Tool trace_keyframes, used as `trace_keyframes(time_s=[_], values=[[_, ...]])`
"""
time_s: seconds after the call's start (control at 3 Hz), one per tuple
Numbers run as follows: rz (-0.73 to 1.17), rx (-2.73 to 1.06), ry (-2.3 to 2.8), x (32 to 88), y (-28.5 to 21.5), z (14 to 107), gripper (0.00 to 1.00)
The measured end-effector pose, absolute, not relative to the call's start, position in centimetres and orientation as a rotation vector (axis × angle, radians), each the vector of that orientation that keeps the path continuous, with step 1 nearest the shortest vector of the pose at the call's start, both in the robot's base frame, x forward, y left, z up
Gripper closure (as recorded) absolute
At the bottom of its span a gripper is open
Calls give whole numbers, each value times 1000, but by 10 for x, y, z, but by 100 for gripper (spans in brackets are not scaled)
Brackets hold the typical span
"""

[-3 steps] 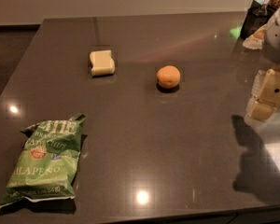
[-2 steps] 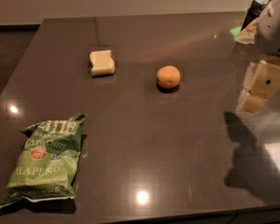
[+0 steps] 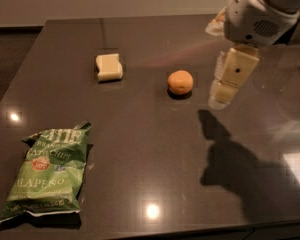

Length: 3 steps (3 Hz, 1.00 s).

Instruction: Move green jalapeno chip bag near orange

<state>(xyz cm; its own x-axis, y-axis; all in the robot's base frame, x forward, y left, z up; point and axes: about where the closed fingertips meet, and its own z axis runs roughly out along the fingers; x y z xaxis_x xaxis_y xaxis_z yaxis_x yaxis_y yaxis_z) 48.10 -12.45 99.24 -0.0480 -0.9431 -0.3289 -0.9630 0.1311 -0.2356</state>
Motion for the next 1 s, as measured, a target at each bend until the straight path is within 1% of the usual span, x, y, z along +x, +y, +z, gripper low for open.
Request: trace_keyframes(time_s=[0.33,0.67,1.0], values=[[140,-1930,1901,488,-71,988,0],[166,-2081,1749,482,-9,974,0],[189,-2225,1613,464,42,957,0]])
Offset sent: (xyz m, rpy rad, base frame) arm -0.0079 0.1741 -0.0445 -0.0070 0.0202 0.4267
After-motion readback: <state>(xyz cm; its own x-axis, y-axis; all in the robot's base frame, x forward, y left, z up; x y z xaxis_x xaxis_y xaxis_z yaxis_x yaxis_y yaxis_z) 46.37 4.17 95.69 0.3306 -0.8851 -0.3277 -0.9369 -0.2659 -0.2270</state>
